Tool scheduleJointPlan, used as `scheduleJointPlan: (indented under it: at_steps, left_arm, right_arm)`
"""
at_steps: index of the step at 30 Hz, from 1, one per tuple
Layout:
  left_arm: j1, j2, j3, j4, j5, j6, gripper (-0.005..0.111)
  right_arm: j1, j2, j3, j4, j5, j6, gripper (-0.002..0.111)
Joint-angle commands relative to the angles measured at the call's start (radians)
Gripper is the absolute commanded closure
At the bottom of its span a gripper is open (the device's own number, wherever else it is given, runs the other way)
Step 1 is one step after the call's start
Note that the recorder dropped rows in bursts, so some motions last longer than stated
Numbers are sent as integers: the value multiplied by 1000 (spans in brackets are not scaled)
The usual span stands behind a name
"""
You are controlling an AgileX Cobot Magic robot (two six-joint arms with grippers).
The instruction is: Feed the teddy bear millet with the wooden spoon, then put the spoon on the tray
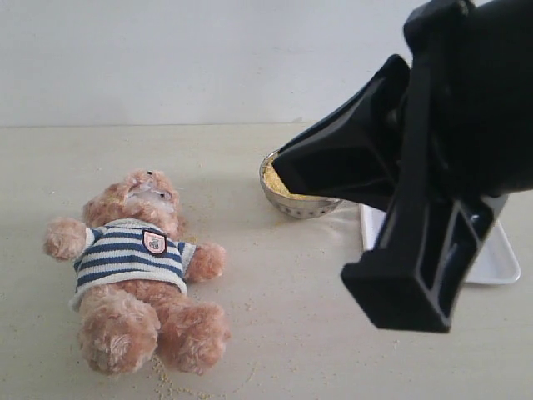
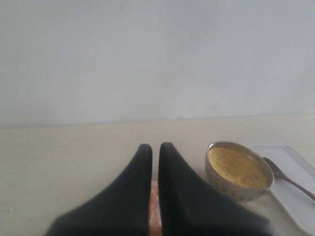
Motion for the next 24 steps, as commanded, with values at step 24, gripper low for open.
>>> scheduleJointPlan:
  at_steps: [24]
  left_arm:
    - [-261,-768,127,3,-176,7,102]
  right_arm:
    - [2,-119,90,-2,-60,35,108]
